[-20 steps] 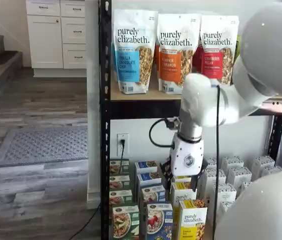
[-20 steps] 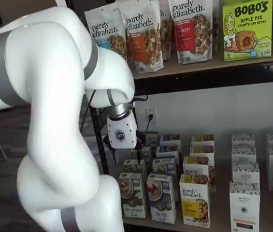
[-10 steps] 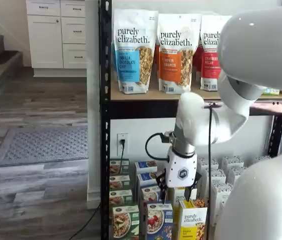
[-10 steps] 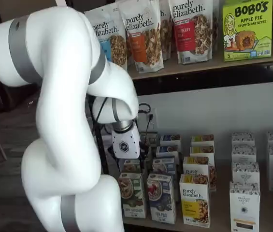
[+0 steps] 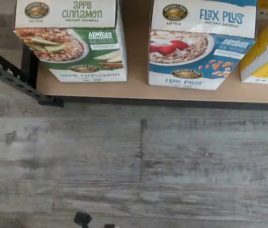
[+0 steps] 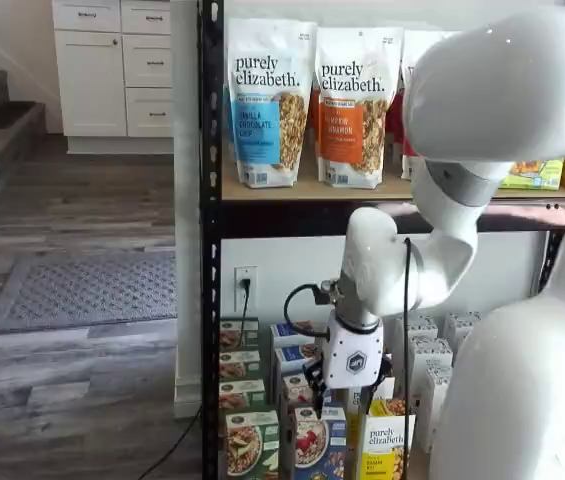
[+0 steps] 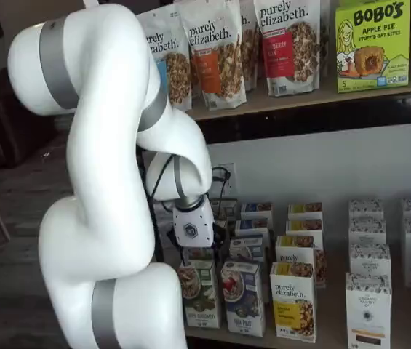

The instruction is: Pick up the blue and white box that is on the bottom shelf, the second box from the left

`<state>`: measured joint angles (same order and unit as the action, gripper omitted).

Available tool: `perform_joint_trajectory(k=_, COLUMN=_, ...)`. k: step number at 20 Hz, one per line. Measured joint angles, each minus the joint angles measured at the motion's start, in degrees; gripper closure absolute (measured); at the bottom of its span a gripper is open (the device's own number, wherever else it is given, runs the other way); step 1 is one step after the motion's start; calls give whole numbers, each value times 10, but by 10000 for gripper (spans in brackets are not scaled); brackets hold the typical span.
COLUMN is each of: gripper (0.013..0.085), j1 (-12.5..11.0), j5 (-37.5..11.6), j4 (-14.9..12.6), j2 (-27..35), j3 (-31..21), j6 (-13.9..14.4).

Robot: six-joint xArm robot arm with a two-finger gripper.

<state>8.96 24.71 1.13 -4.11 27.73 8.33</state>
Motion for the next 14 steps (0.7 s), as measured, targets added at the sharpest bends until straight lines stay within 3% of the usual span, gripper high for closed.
perform_joint_trajectory(k=8, gripper=130, j1=6, j5=-24, j4=-23, j2=53, j3=29, j6=26)
perform_joint_trajectory(k=14, gripper=130, j1=8, j5=-53, j4=-3, j2=86, j3=44, j6=9)
